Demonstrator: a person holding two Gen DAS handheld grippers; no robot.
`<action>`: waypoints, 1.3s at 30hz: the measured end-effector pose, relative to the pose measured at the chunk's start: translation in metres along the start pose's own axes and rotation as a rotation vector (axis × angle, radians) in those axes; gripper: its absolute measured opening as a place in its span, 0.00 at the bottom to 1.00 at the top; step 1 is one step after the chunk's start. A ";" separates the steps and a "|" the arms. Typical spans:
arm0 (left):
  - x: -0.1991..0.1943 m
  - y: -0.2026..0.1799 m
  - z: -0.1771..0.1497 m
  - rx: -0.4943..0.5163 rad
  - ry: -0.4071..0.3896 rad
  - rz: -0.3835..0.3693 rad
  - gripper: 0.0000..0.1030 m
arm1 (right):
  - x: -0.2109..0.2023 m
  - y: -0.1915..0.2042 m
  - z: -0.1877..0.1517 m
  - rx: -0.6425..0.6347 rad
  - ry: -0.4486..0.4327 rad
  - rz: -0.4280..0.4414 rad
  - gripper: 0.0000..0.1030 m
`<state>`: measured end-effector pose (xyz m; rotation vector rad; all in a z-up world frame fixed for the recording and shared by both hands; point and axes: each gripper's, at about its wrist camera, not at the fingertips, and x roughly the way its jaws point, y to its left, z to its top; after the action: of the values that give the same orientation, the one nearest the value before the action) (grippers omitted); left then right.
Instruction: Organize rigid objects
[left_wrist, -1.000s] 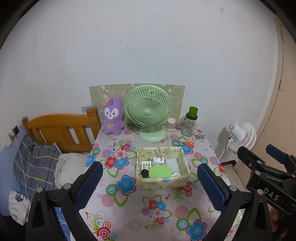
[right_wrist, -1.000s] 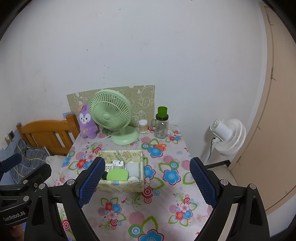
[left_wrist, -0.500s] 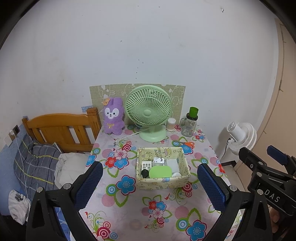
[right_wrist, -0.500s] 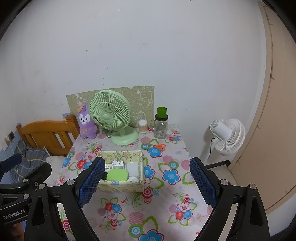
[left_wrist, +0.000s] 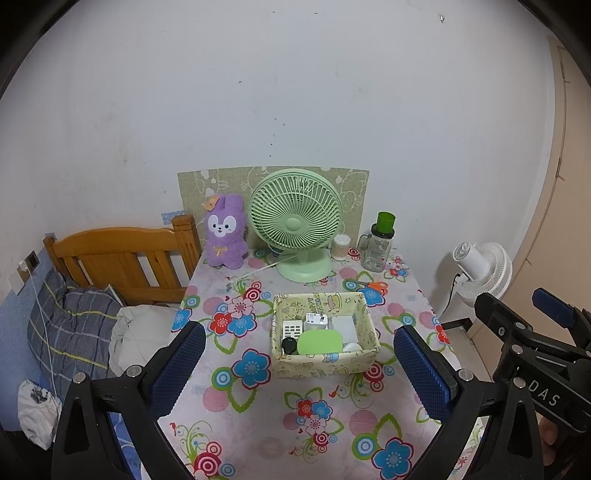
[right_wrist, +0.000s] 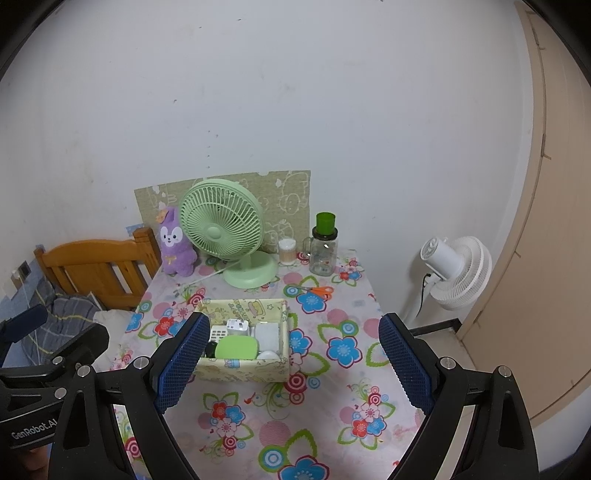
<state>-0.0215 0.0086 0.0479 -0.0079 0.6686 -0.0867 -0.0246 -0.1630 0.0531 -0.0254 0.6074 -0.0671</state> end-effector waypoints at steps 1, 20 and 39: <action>0.000 0.000 0.000 0.000 -0.001 0.000 1.00 | 0.000 0.000 0.000 0.000 0.001 0.002 0.92; 0.004 -0.001 0.001 -0.006 0.001 0.005 1.00 | 0.002 0.003 0.001 -0.007 0.004 0.006 0.92; 0.003 0.001 0.003 -0.002 -0.009 0.009 1.00 | 0.004 0.002 0.000 -0.004 -0.004 0.009 0.92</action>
<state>-0.0170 0.0093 0.0485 -0.0069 0.6599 -0.0778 -0.0211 -0.1612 0.0510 -0.0267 0.6033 -0.0574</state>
